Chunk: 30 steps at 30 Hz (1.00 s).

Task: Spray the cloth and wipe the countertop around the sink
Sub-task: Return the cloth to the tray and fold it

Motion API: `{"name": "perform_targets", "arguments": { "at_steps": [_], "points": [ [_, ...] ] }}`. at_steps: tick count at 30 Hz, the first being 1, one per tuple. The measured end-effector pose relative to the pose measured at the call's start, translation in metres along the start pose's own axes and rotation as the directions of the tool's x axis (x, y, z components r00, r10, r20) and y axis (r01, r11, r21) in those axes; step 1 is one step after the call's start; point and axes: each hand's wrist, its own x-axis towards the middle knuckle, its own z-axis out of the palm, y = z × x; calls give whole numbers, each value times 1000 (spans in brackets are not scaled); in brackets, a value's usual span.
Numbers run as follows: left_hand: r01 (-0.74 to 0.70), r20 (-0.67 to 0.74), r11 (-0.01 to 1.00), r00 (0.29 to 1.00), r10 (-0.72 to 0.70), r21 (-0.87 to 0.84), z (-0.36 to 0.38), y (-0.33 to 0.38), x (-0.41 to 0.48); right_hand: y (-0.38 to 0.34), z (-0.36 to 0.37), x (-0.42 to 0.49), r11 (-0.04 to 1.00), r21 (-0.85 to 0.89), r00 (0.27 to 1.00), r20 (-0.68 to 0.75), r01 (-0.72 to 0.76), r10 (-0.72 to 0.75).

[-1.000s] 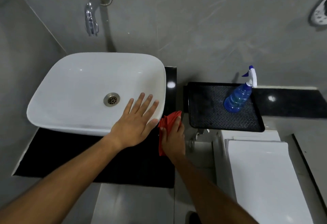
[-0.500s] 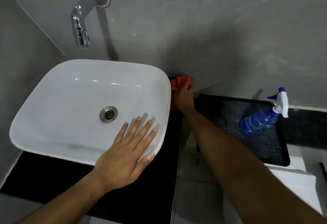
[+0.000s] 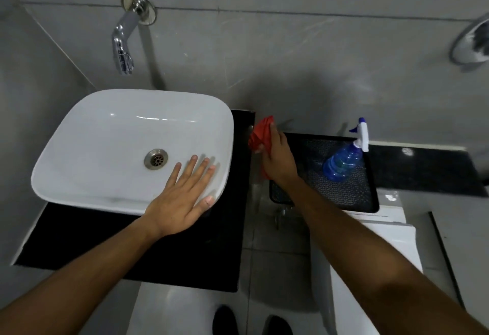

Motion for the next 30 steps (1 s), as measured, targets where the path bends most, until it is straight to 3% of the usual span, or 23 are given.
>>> {"name": "perform_targets", "arguments": {
  "at_steps": [4, 6, 7, 9, 11, 13, 14, 15, 18, 21, 23, 26, 28, 30],
  "points": [
    [-34, -259, 966, 965, -34, -255, -8, 33, 14, -20, -30, -62, 951, 307, 998, -59, 26, -8],
    [-24, -327, 878, 933, -153, -479, -11, 65, 44, -26, -38, -78, 870, 479, 988, -34, -117, 152],
    [21, -282, 785, 927, -247, -620, -14, 84, 64, -29, -43, -83, 776, 595, 964, -8, -209, 265],
    [187, -19, 437, 905, -424, -880, -15, 116, 99, -30, -50, -84, 437, 844, 884, 89, -312, 460],
    [345, 327, -21, 865, -382, -938, -6, 139, 129, -22, -58, -82, 83, 954, 821, 201, -288, 534],
    [477, 569, -331, 769, -292, -815, 8, 148, 147, -13, -62, -79, -87, 953, 800, 291, -290, 525],
    [504, 621, -396, 738, -264, -768, 16, 149, 151, -7, -64, -77, -83, 946, 796, 310, -314, 521],
    [518, 634, -399, 732, -249, -756, 23, 148, 156, -1, -67, -75, -18, 938, 803, 306, -346, 512],
    [535, 598, -273, 753, -274, -799, 42, 145, 175, 26, -73, -62, 319, 838, 852, 281, -442, 441],
    [488, 542, -238, 776, -323, -840, 53, 147, 193, 47, -74, -50, 474, 728, 851, 295, -495, 436],
    [415, 477, -237, 788, -388, -878, 62, 152, 209, 60, -72, -39, 512, 702, 853, 280, -495, 441],
    [347, 322, -41, 810, -490, -937, 72, 159, 224, 73, -64, -29, 554, 663, 845, 244, -503, 475],
    [395, 363, 3, 846, -390, -919, 79, 164, 229, 83, -56, -26, 494, 682, 808, 251, -538, 533],
    [459, 442, -16, 846, -299, -888, 88, 163, 234, 95, -51, -24, 383, 720, 749, 284, -579, 598]
  ]
}}
